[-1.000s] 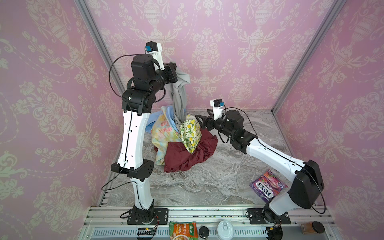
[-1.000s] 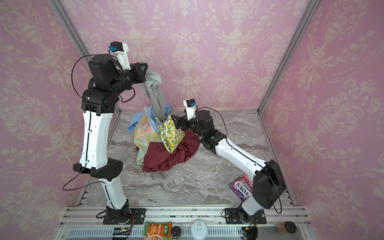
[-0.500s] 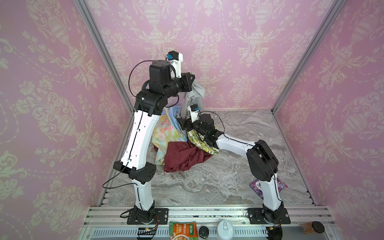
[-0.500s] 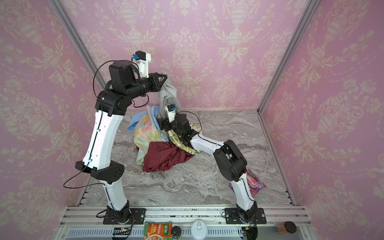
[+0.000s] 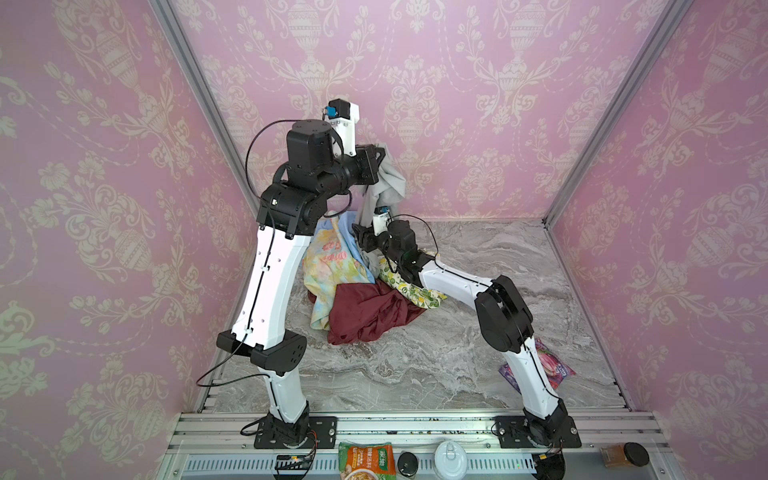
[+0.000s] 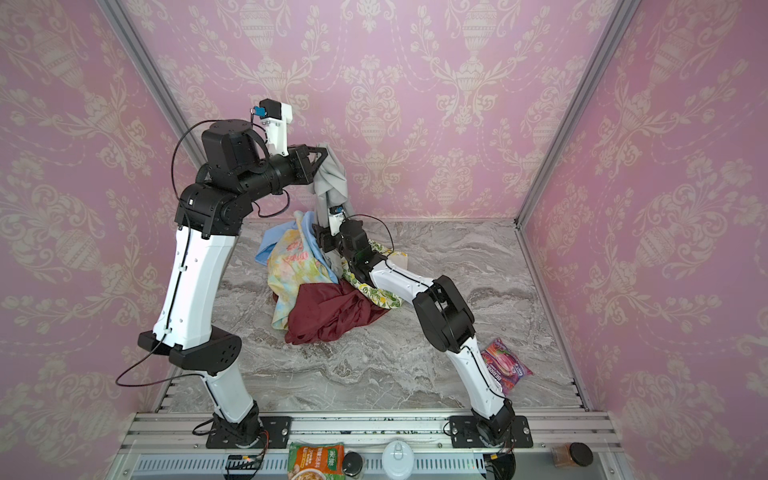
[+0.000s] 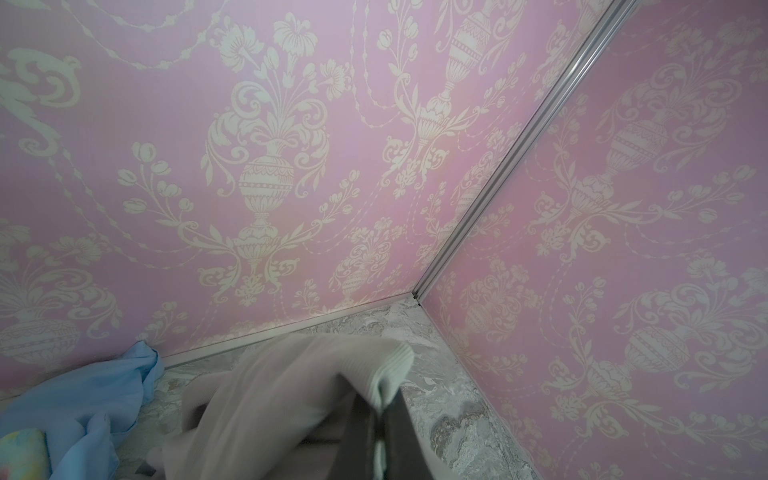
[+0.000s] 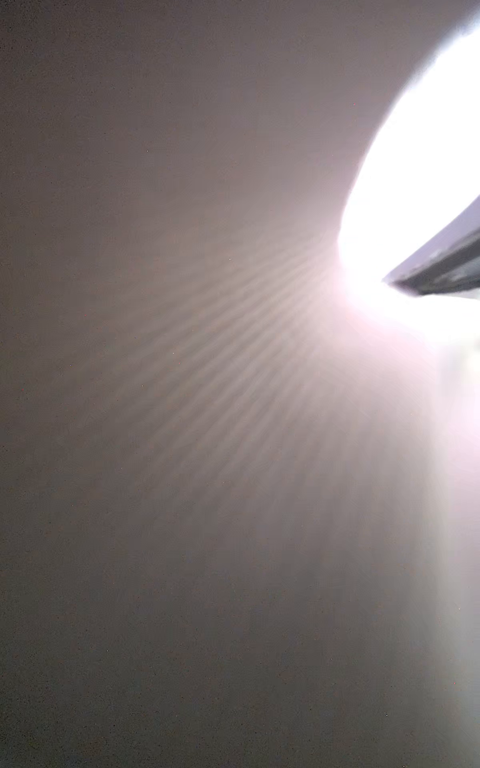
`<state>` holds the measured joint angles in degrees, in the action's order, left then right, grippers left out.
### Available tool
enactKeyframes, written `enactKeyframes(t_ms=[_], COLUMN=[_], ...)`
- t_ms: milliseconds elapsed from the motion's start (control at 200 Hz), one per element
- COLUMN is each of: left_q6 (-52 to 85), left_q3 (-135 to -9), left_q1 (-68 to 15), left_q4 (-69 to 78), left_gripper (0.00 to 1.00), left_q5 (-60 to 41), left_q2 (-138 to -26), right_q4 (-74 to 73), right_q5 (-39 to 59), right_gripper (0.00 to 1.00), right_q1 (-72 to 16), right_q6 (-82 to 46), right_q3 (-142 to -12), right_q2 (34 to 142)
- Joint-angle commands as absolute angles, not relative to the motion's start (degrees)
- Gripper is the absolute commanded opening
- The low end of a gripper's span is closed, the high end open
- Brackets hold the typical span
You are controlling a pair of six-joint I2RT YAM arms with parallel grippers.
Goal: Pick out a specific cloth from the pile
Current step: 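Grasp the hanging grey cloth with the right gripper below the left gripper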
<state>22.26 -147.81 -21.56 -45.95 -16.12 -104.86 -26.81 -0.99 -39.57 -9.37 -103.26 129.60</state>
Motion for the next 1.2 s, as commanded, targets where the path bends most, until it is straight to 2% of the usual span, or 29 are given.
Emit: enactKeyframes(t_ms=[0, 190, 295, 465, 595, 736, 816, 886, 1191], left_q6=[20.48, 20.14, 20.24, 20.37, 20.48, 20.26, 19.79, 19.22, 18.12], left_q3=[-147.98, -147.98, -148.00, -147.44, -146.04, -145.62, -145.52, -145.46, -138.06], left_q1=[-21.49, -21.45, -21.45, -21.45, -21.44, -21.45, -21.45, -21.45, -19.52], left_q4=[-43.16, -43.11, -43.24, -43.51, -42.81, -42.88, -43.18, -43.45, -42.18], left_gripper=[0.00, 0.00, 0.00, 0.00, 0.00, 0.00, 0.00, 0.00, 0.00], left_q5=[-15.60, -15.31, -15.22, -15.38, -15.38, -15.24, -15.12, -14.70, -12.31], left_q2=[-103.36, -103.67, -103.76, -103.64, -103.12, -102.83, -102.62, -102.57, -99.37], right_q4=[-24.77, -27.85, -26.56, -26.68, -28.21, -25.28, -24.16, -23.55, -19.91], right_q5=[2.85, 7.11, 9.30, 12.85, 15.99, 16.68, 16.30, 15.30, 6.68], right_gripper=[0.66, 0.64, 0.60, 0.58, 0.52, 0.35, 0.19, 0.00, 0.00], right_q1=[-38.51, -37.01, -36.83, -36.82, -36.98, -37.00, -36.89, -36.83, -36.08], right_q6=[-7.14, -9.66, -10.17, -12.71, -16.18, -17.32, -16.93, -16.40, -15.99], right_q3=[-98.04, -92.19, -94.84, -99.39, -103.35, -108.62, -109.51, -109.43, -107.39], right_q2=[125.97, 124.91, 127.01, 130.39, 133.63, 136.45, 136.77, 135.96, 125.34])
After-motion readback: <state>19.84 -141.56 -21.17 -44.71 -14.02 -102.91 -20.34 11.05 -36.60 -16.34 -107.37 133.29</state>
